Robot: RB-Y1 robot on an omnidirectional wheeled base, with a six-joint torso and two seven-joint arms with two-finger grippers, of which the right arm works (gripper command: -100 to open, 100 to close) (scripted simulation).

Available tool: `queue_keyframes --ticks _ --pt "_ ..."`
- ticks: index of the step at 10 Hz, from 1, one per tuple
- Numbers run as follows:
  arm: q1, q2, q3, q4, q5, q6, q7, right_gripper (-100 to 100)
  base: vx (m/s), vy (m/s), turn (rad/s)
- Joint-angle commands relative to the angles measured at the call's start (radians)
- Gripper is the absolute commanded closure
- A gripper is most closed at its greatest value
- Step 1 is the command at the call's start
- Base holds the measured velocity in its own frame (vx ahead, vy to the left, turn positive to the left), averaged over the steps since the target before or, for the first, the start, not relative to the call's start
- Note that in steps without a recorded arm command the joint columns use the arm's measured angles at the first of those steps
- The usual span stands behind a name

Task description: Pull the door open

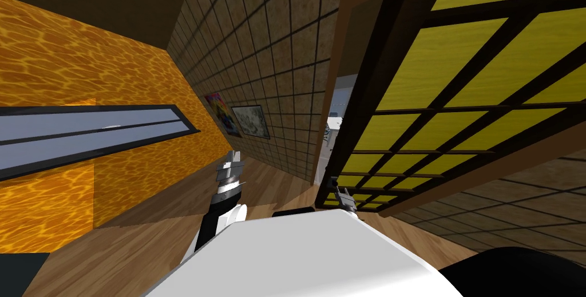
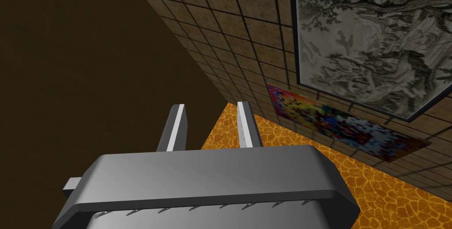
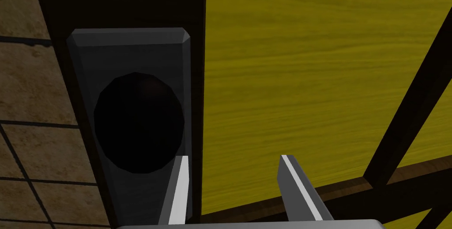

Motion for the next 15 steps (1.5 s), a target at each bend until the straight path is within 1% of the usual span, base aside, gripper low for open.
queue_keyframes --ticks 1,2,4,5,6,12,14,15 --pt "-0.015 -0.011 -0.001 -0.037 -0.006 0.029 -0.006 -100 0.022 0.047 -0.015" --pt "-0.015 -0.011 -0.001 -0.037 -0.006 0.029 -0.006 -100 0.016 0.035 0.006" --pt "-0.012 -0.024 -0.008 -0.058 -0.015 0.056 -0.008 -100 0.013 0.034 -0.007" --pt "-0.012 -0.024 -0.008 -0.058 -0.015 0.056 -0.008 -100 0.016 0.019 -0.013" --pt "-0.010 -0.034 -0.015 -0.076 -0.022 0.078 -0.009 -100 0.017 0.017 -0.009" --pt "-0.010 -0.034 -0.015 -0.076 -0.022 0.078 -0.009 -100 0.003 0.005 0.003" --pt "-0.009 -0.040 -0.019 -0.087 -0.027 0.092 -0.010 -100 0.007 0.008 -0.008" --pt "0.003 -0.042 -0.025 -0.065 -0.032 0.099 -0.007 -100 0.007 -0.016 -0.037"
